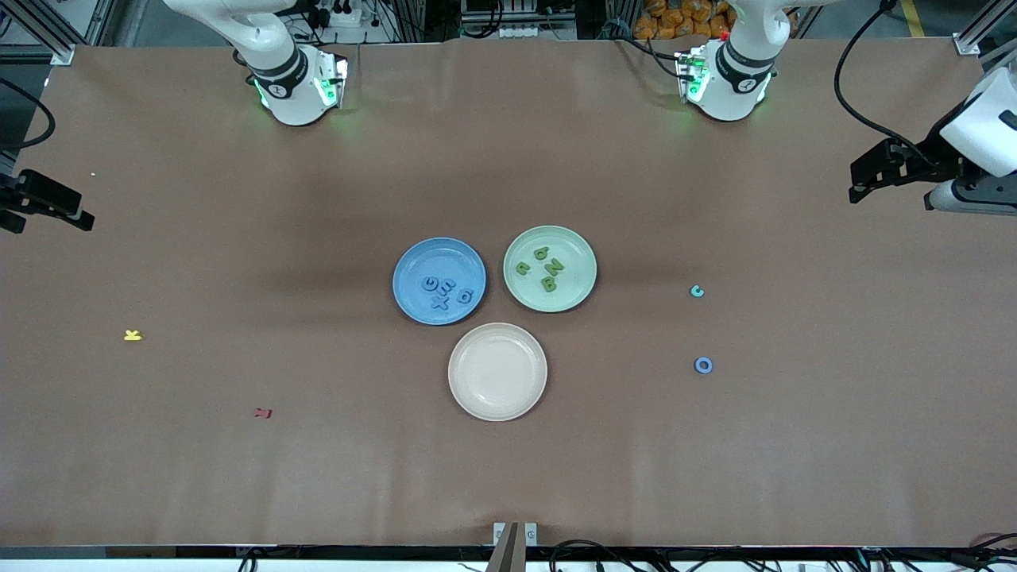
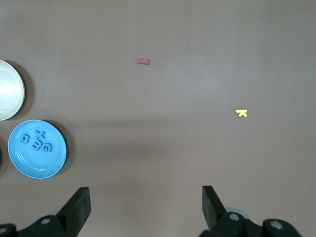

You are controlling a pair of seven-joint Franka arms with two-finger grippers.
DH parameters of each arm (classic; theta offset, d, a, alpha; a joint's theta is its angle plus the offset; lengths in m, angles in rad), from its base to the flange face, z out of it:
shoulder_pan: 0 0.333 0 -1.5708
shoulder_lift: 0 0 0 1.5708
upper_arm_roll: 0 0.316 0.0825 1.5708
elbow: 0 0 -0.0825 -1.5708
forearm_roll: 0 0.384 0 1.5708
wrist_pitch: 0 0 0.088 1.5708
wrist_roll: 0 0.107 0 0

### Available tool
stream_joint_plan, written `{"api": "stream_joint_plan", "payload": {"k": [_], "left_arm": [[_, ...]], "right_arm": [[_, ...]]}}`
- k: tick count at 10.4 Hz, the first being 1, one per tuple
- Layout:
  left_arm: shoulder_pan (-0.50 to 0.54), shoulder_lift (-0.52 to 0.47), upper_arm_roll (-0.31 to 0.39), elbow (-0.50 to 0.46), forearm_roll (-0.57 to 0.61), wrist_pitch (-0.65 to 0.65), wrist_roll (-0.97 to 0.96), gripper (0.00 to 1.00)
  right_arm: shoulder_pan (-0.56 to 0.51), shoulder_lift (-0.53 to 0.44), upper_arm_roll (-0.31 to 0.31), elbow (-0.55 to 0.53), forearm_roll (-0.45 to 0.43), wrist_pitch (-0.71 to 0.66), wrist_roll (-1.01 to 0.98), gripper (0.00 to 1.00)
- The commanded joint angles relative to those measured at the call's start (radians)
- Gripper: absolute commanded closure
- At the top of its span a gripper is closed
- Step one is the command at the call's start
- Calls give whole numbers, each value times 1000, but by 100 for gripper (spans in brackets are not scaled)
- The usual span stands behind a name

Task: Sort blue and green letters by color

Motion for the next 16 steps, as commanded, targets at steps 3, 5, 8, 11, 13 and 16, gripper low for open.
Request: {"api": "stream_joint_plan", "payload": {"k": [3,5,8,11,13,16], "left_arm": [[-2,11,-1,25,15,-8,-2,0],[-3,17,-1,25,12,-6,-8,0],[-2,20,-1,28,10,6,1,0],[0,18,-1,45,10,8,1,0],[0,18,-1,54,12,8,0,0],[1,18,-1,54,12,6,0,0]], "right_arm": [[10,-3,3,12,-11,-11,16,0],[4,-4,29,17,-9,-11,16,0],[1,-6,31,17,-9,-17,8,0],[1,-4,37,17,-8,-6,16,0],[-1,-3,40,17,-9,-4,16,0],[-4,-3,41,17,-9,-8,16,0]]}}
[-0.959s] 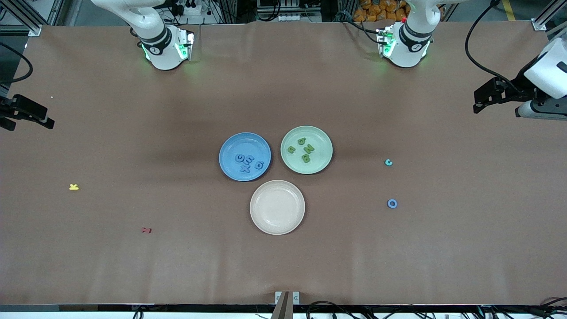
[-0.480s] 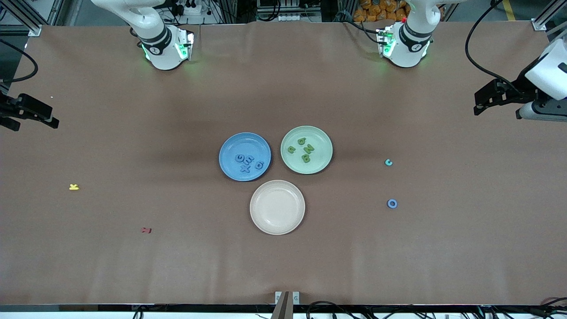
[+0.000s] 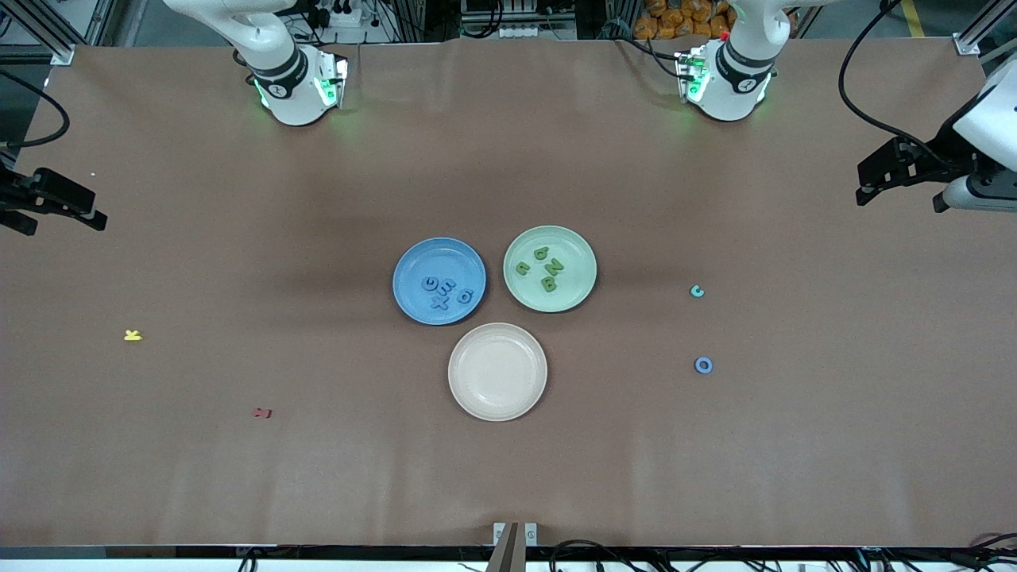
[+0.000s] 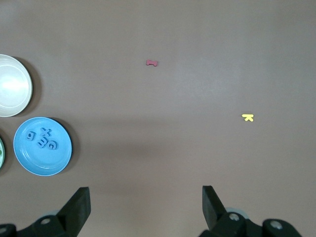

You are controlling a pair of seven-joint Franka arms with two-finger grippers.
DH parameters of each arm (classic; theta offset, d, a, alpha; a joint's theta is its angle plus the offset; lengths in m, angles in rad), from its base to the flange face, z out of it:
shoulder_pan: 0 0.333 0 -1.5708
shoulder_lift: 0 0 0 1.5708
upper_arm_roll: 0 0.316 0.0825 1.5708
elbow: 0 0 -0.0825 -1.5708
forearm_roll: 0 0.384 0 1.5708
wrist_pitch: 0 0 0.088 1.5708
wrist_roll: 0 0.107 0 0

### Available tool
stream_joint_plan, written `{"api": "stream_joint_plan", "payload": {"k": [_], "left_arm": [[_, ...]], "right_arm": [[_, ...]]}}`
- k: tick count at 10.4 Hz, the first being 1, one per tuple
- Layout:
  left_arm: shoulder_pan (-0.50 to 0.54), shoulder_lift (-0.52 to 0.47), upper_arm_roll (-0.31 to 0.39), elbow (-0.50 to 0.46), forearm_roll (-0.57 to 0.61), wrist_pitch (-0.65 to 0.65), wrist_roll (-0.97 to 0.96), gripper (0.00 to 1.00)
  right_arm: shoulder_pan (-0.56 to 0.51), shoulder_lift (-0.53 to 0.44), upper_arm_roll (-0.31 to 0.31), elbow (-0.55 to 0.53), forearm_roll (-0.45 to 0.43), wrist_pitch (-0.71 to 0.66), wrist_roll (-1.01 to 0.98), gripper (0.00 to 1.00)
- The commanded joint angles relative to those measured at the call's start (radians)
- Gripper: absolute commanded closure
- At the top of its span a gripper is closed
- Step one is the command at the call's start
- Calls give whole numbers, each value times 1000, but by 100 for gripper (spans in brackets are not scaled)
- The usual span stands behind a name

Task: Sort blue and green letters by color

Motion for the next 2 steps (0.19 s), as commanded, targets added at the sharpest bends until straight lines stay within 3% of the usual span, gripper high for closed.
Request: {"api": "stream_joint_plan", "payload": {"k": [1,2], "left_arm": [[1,11,-1,24,12,-4,0,0],[1,11,-1,24,12,-6,0,0]], "right_arm": [[-9,-4,10,10,-9,-8,16,0],[-10,-6,10,10,-8,-8,16,0]]}}
